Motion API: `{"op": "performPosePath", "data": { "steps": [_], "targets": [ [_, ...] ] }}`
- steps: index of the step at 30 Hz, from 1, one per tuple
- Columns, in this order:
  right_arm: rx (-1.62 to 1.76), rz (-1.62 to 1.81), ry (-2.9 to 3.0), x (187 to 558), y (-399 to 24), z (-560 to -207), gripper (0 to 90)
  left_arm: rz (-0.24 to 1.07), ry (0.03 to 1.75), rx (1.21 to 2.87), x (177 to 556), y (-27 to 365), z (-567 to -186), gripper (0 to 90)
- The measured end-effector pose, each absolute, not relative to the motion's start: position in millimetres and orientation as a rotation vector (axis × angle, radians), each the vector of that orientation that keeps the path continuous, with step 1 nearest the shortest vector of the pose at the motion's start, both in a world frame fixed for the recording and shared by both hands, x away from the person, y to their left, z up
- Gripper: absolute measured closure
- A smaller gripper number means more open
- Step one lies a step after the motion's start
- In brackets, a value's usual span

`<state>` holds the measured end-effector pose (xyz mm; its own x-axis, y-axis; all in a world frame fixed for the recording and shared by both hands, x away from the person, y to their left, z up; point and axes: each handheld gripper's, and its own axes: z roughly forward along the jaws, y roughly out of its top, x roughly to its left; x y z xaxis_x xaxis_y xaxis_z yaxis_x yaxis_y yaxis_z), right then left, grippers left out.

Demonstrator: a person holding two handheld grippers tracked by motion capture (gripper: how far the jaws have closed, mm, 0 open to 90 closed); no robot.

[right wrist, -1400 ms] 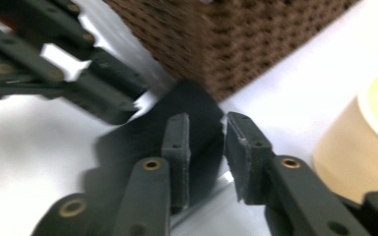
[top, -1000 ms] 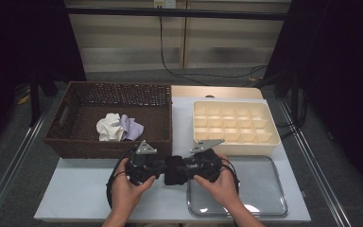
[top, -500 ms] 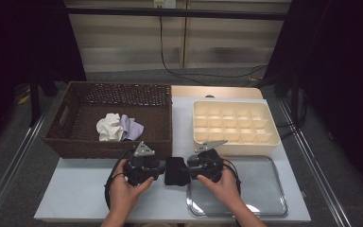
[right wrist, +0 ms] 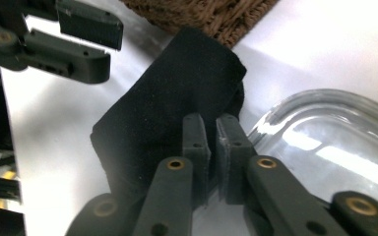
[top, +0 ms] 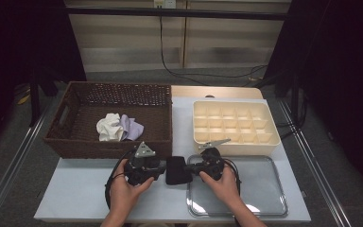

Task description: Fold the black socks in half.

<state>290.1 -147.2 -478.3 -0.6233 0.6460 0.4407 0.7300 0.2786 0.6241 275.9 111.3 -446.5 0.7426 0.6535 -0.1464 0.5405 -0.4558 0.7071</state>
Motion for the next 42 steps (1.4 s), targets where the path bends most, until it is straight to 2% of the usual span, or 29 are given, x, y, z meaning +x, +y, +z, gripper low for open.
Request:
{"op": "performPosePath", "data": {
  "steps": [16,20,30,35,42],
  "targets": [
    [-1.264,-1.338,-2.43,292.9,-154.3,-448.1,86.8,0.198,0.898,2.174,279.2,114.0,-458.0,60.2],
    [-1.266,-1.344,-2.423,292.0,-161.7,-444.4,86.8,0.22,0.88,2.178,279.9,113.2,-460.8,55.4],
    [-1.269,-1.363,-2.409,291.3,-175.9,-439.9,86.8,0.25,0.862,2.184,281.4,112.0,-469.0,49.6],
    [-1.254,-1.366,-2.425,291.4,-177.7,-431.3,86.8,0.3,0.871,2.185,283.3,115.0,-473.6,43.0],
    [-1.246,-1.355,-2.435,293.1,-182.7,-419.0,86.8,0.293,0.892,2.196,282.7,116.6,-479.9,38.2]
  ]
}}
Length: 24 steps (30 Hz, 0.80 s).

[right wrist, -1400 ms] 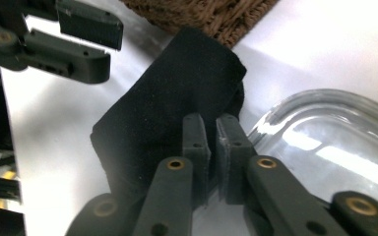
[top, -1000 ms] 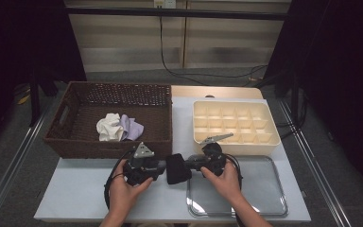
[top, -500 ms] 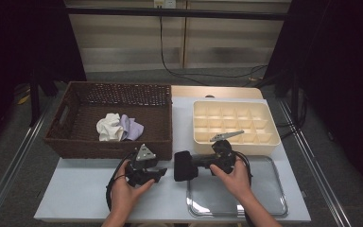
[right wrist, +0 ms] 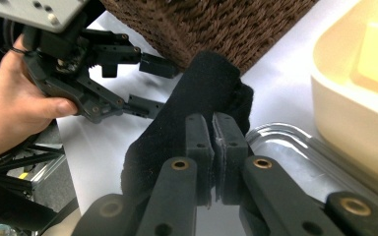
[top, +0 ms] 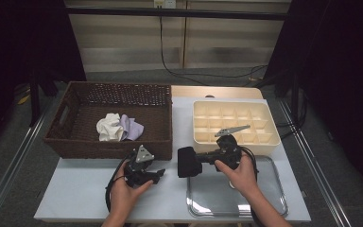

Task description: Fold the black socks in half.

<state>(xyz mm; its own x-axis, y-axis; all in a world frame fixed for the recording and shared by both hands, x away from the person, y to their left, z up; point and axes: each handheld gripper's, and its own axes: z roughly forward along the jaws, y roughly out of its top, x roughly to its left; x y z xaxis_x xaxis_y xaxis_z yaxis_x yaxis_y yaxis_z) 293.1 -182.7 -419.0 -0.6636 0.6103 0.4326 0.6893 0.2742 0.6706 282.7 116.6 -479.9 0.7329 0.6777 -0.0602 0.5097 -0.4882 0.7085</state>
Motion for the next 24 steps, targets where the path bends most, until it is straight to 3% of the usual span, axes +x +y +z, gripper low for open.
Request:
{"op": "performPosePath", "data": {
  "steps": [12,24],
  "targets": [
    [-1.273,-1.371,-2.446,303.4,-202.2,-386.5,86.8,0.332,0.808,2.207,276.5,115.3,-486.3,26.2],
    [-1.339,-1.393,-2.448,324.9,-216.9,-363.7,86.7,0.331,0.799,2.208,276.8,115.0,-486.9,24.9]
  ]
}}
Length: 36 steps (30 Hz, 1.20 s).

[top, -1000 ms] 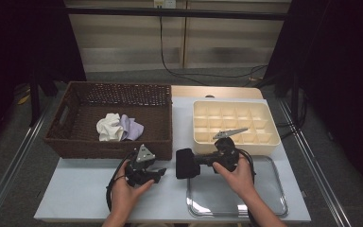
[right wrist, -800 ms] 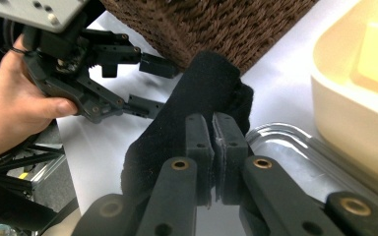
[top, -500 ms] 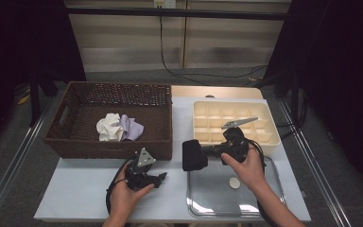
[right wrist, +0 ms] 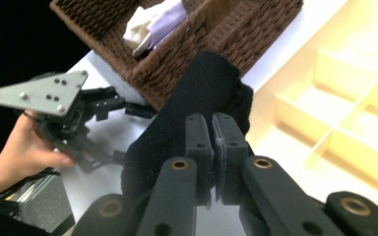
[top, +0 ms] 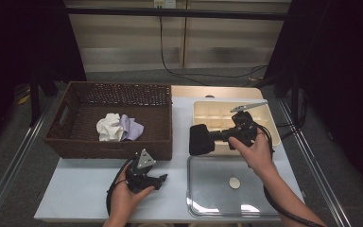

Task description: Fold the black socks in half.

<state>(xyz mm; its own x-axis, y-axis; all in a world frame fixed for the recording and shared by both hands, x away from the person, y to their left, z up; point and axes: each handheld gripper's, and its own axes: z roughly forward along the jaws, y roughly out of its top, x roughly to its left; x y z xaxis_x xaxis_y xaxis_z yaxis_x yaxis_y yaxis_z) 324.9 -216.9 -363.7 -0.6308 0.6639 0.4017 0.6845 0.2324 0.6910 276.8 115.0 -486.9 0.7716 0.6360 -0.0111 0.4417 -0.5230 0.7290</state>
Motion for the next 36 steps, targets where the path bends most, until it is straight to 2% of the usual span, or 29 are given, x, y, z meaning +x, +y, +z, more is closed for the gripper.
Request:
{"op": "performPosePath", "data": {
  "steps": [16,36],
  "targets": [
    [-1.462,-1.384,-2.452,358.4,-231.1,-362.5,86.7,0.331,0.797,2.207,276.7,114.6,-487.1,24.9],
    [-1.514,-1.294,-2.43,379.4,-230.3,-402.2,86.5,0.332,0.797,2.206,276.6,114.6,-487.2,24.9]
  ]
}}
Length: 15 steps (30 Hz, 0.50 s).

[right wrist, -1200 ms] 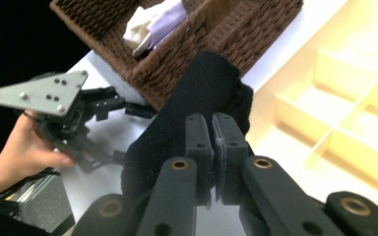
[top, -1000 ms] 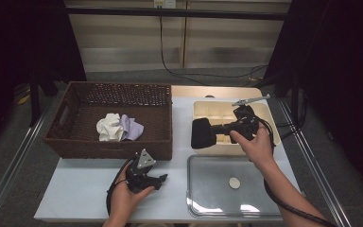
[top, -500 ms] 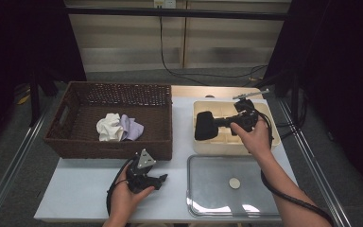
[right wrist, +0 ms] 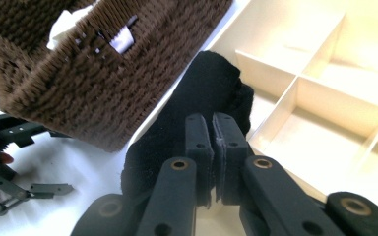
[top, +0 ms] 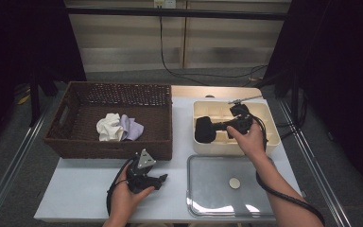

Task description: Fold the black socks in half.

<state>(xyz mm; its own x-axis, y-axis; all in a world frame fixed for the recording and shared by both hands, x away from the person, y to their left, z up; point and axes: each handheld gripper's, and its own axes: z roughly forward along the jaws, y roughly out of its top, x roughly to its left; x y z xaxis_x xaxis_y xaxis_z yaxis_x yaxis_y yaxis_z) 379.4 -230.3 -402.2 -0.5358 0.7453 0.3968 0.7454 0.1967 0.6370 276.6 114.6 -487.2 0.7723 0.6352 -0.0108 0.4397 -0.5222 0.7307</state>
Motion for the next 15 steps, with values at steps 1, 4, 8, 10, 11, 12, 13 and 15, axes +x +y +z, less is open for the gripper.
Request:
{"op": "performPosePath", "data": {
  "steps": [1,4,8,10,11,12,13,15],
  "targets": [
    [-1.508,-1.29,-2.431,379.5,-229.9,-404.2,86.6,0.331,0.797,2.206,276.6,114.5,-487.2,24.9],
    [-1.511,-1.286,-2.418,378.4,-229.1,-408.4,86.5,0.333,0.797,2.209,276.5,114.6,-487.1,24.9],
    [-1.517,-1.273,-2.426,376.6,-228.9,-413.1,86.4,0.328,0.801,2.206,276.2,114.3,-487.2,24.9],
    [-1.525,-1.259,-2.421,375.9,-228.9,-416.1,86.3,0.328,0.801,2.206,276.2,114.3,-487.2,24.9],
    [-1.526,-1.252,-2.423,375.5,-229.3,-417.7,86.3,0.329,0.8,2.206,276.2,114.3,-487.3,24.9],
    [-1.527,-1.246,-2.425,375.0,-229.6,-419.4,86.2,0.329,0.801,2.206,276.1,114.3,-487.2,24.9],
    [-1.527,-1.253,-2.423,374.4,-229.9,-420.3,86.2,0.33,0.801,2.205,276.1,114.2,-487.3,24.9],
    [-1.532,-1.251,-2.425,373.3,-229.2,-421.1,86.0,0.33,0.8,2.206,276.1,114.2,-487.3,24.9]
  ]
}}
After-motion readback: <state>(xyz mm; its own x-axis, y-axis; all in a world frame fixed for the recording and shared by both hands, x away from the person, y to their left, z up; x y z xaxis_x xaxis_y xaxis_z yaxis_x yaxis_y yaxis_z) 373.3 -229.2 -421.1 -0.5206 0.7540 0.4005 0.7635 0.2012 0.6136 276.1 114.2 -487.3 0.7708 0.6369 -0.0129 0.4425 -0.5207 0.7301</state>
